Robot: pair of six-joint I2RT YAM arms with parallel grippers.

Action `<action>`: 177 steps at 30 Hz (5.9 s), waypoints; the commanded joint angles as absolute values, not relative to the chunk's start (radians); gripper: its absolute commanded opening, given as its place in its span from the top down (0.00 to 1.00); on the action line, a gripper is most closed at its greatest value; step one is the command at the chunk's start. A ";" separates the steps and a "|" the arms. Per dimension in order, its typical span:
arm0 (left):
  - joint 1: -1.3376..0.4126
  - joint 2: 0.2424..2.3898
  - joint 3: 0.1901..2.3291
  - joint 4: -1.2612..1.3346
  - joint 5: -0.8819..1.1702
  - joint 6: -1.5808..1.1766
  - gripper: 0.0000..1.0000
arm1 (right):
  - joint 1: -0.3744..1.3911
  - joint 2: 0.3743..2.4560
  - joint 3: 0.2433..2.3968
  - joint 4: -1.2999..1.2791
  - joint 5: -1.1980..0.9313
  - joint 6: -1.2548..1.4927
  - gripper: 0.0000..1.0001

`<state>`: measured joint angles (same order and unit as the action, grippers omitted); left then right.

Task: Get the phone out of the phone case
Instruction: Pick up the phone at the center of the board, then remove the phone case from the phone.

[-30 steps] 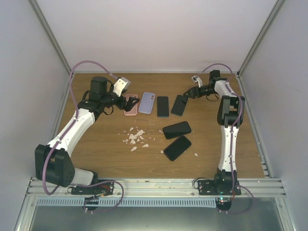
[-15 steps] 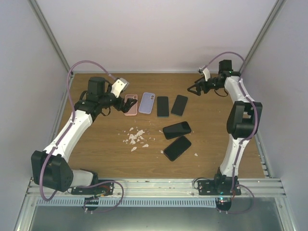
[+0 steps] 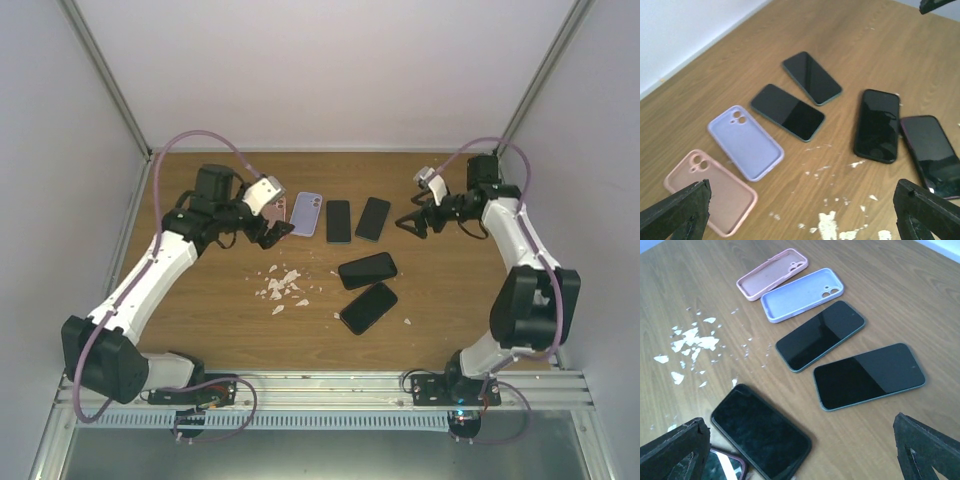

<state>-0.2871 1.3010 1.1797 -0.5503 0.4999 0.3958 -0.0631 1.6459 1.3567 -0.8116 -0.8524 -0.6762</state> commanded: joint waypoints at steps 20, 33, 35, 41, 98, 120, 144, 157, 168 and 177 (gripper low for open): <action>-0.707 1.819 1.233 -0.468 0.297 0.524 0.01 | -0.079 1.253 1.043 -0.558 -0.753 -0.379 0.01; -0.762 1.991 1.360 -0.476 0.300 0.493 0.01 | -0.199 1.217 1.031 -0.484 -0.905 -0.246 0.00; -0.767 2.023 1.388 -0.482 0.290 0.492 0.01 | -0.225 1.208 1.030 -0.476 -0.938 -0.230 0.00; -0.785 2.092 1.464 -0.492 0.266 0.491 0.01 | -0.276 1.159 1.008 -0.451 -0.962 -0.201 0.00; -0.765 1.649 1.274 -0.251 0.239 0.157 0.57 | -0.011 1.389 0.855 -0.162 -0.938 0.439 0.00; -0.761 1.609 1.340 -0.230 0.183 0.089 0.52 | 0.122 1.500 0.934 -0.048 -1.073 0.536 0.79; -0.460 1.354 1.183 -0.322 0.644 0.095 0.01 | 0.123 1.443 1.061 -0.019 -1.292 0.475 1.00; -0.426 1.295 1.189 -0.348 0.965 0.125 0.21 | 0.137 1.425 1.207 -0.113 -1.466 0.332 0.99; -0.424 1.243 1.107 -0.289 0.921 0.067 0.48 | 0.190 1.379 1.230 -0.112 -1.536 0.312 1.00; -0.423 1.251 1.086 -0.259 1.012 0.041 0.54 | 0.217 1.357 1.237 -0.129 -1.571 0.294 1.00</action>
<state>-0.4278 1.2541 1.1099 -0.3183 0.9604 0.0547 0.2081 1.3842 1.1919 -0.1341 -1.5146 0.3168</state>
